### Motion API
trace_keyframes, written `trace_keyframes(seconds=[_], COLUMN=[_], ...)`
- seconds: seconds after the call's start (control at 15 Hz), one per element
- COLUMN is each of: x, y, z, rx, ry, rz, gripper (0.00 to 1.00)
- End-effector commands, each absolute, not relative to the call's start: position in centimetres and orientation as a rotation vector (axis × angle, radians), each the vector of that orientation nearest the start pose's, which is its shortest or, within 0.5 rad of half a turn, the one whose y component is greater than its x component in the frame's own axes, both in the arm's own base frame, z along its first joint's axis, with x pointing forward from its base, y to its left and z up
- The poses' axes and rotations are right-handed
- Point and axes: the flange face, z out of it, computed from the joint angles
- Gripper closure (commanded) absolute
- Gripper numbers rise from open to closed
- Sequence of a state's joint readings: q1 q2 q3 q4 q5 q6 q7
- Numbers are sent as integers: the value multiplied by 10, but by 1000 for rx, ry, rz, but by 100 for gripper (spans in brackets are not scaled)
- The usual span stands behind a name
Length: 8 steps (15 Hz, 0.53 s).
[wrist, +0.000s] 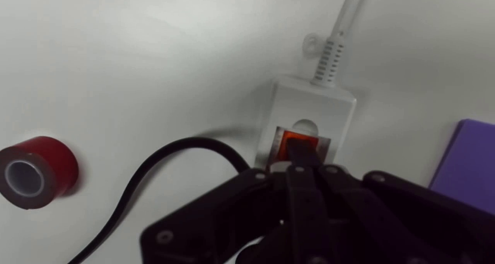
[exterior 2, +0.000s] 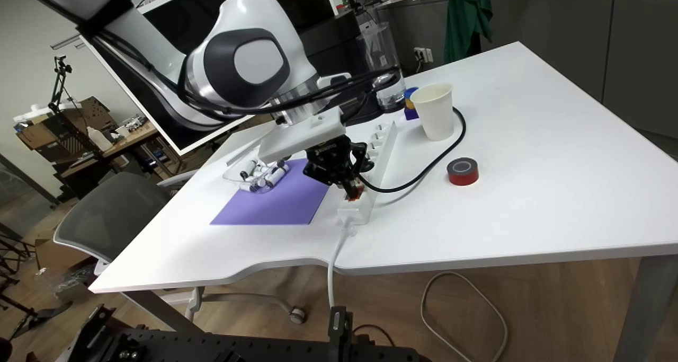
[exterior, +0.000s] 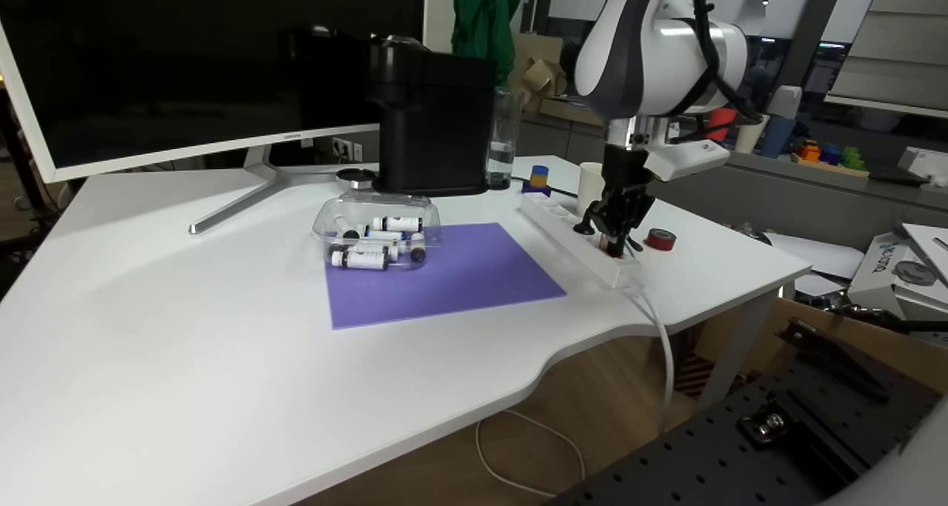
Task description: Turn on the white extension cable
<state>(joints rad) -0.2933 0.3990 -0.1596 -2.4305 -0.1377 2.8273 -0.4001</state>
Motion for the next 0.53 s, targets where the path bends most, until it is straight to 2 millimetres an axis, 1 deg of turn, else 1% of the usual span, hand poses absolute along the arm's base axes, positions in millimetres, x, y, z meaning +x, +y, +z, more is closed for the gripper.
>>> trace_keyframes(seconds=[0.0, 0.13, 0.47], x=[443, 443, 443], y=[-207, -210, -224], z=[148, 146, 141], rx=[-3226, -3222, -3222], ry=[-216, -200, -160], rz=[50, 62, 64], gripper=[100, 100, 100])
